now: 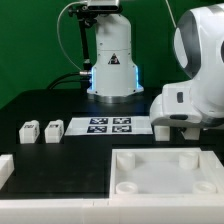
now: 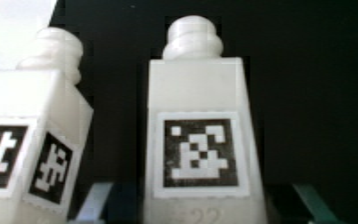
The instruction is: Assemble one leg
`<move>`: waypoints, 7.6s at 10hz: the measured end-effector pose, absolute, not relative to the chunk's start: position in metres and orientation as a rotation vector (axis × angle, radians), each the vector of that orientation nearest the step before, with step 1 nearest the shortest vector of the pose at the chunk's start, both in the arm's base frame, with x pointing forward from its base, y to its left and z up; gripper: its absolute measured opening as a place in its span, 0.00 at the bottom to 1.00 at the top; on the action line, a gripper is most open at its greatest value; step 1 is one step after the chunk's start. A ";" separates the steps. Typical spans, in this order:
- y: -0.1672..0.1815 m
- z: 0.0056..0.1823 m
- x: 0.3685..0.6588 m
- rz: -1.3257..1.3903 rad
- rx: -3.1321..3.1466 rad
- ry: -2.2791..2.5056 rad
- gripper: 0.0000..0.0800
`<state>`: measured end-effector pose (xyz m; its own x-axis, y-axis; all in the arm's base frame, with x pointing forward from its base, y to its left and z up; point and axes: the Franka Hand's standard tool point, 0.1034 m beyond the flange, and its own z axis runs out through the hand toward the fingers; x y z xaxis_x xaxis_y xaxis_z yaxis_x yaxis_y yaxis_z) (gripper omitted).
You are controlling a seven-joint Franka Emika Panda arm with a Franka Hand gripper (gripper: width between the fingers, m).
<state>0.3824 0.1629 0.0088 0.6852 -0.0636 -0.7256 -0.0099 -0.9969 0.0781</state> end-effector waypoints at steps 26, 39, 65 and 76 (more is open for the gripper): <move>0.092 0.137 0.617 1.036 2.991 0.244 0.37; 0.117 0.088 0.630 0.996 3.021 0.271 0.37; 0.110 0.095 0.631 0.575 3.131 0.274 0.81; 0.109 0.079 0.609 0.348 3.169 0.274 0.81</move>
Offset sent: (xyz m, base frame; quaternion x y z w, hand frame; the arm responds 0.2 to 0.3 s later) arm 0.0441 -0.0553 0.0692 -0.0270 0.0195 -0.0515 0.9981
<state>0.6087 0.1086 0.0786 0.9618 0.1631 0.2199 0.1756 -0.9837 -0.0385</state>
